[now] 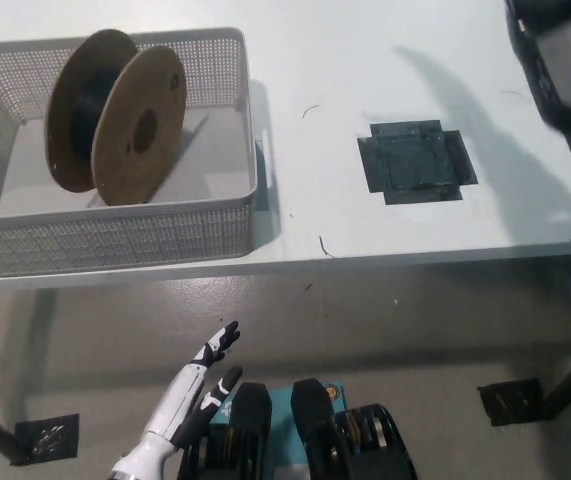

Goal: Use the right hand to pick up a 3d printing filament and place it into a container on the left side

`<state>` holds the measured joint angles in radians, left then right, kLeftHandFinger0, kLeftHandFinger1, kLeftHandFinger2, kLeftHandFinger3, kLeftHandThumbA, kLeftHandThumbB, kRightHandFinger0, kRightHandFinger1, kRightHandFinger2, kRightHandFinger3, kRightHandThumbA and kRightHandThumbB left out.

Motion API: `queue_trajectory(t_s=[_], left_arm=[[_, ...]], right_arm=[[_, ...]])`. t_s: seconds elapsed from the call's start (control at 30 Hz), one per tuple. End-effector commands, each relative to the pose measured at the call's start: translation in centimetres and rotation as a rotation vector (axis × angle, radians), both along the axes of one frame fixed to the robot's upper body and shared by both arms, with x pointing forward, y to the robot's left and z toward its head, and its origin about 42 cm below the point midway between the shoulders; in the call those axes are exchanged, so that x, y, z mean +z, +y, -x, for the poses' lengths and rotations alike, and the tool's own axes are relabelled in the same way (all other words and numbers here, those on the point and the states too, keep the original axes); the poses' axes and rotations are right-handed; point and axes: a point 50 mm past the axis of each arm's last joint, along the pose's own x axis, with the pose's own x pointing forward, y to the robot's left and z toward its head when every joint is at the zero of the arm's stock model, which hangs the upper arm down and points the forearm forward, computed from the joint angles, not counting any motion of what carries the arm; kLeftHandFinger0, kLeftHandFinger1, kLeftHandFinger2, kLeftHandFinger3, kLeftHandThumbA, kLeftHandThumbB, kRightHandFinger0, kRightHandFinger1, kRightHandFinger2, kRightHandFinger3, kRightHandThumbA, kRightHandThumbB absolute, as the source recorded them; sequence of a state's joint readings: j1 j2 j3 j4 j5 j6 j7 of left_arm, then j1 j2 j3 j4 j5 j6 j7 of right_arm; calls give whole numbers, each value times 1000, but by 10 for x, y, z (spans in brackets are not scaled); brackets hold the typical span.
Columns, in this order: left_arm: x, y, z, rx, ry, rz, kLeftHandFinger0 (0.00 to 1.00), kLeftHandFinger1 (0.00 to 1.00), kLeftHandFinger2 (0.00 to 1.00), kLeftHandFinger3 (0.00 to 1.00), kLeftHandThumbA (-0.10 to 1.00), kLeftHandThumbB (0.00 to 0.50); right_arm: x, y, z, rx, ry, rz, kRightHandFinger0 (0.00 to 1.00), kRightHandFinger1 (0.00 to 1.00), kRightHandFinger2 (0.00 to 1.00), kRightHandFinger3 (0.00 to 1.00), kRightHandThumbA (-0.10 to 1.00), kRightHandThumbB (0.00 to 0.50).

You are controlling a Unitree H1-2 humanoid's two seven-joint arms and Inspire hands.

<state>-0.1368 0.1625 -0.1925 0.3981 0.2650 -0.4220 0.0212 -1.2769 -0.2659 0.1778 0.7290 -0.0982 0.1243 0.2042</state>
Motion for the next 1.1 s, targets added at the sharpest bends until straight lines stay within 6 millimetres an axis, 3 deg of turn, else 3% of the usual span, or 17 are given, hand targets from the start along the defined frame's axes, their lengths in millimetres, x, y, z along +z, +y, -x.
queue_trajectory(t_s=[0.0,0.07,0.13,0.2,0.27,0.37,0.4,0.47,0.63,0.77,0.87,0.9,1.0,1.07], left_arm=[[18,4,-10,0,-91,-3,1000,1000,1000,1000,1000,189],[16,1,-11,1,-88,1,1000,1000,1000,1000,1000,189],[14,0,-9,2,-82,6,1000,1000,1000,1000,1000,188],[11,-1,-5,0,-76,8,1000,1000,1000,1000,1000,184],[10,-1,-5,1,-75,10,1000,1000,1000,1000,1000,184],[10,0,-6,7,-74,12,1000,1000,1000,1000,1000,197],[10,1,-6,8,-75,10,1000,1000,1000,1000,1000,196],[8,-1,-6,10,-71,14,1000,1000,1000,1000,1000,193],[6,-1,-2,6,-63,13,1000,1000,1000,1000,1000,187],[4,0,-1,5,-56,13,1000,1000,1000,1000,1000,196],[5,0,-2,6,-59,16,1000,1000,1000,1000,1000,191],[6,0,-3,6,-60,17,1000,1000,1000,1000,1000,192],[6,1,-3,15,-63,19,1000,1000,1000,1000,1000,190],[6,1,-1,13,-62,22,1000,1000,1000,1000,1000,183]], right_arm=[[98,-100,165,363,-368,-486,1000,1000,1000,1000,1000,333],[79,-109,186,488,-311,-714,1000,1000,1000,1000,1000,388],[61,-114,205,543,-303,-841,1000,1000,1000,1000,1000,378],[31,-116,229,536,-374,-781,1000,1000,1000,1000,1000,407],[21,-114,240,463,-449,-703,1000,1000,1000,1000,1000,408],[-12,-90,277,411,-613,-527,1000,1000,1000,1000,1000,405],[-17,-85,284,415,-633,-512,1000,1000,1000,1000,1000,403],[-33,-74,303,437,-634,-481,1000,1000,1000,1000,1000,460],[-55,-47,344,450,-706,-445,1000,1000,1000,1000,1000,492],[-69,-29,360,431,-711,-478,1000,1000,1000,1000,1000,500],[-91,-31,363,386,-633,-428,1000,1000,1000,1000,1000,482],[-94,-32,362,385,-626,-427,1000,1000,1000,1000,1000,478],[-125,-38,347,343,-506,-421,1000,1000,1000,1000,1000,462],[-153,-45,336,291,-385,-382,1000,1000,1000,1000,1000,414]])
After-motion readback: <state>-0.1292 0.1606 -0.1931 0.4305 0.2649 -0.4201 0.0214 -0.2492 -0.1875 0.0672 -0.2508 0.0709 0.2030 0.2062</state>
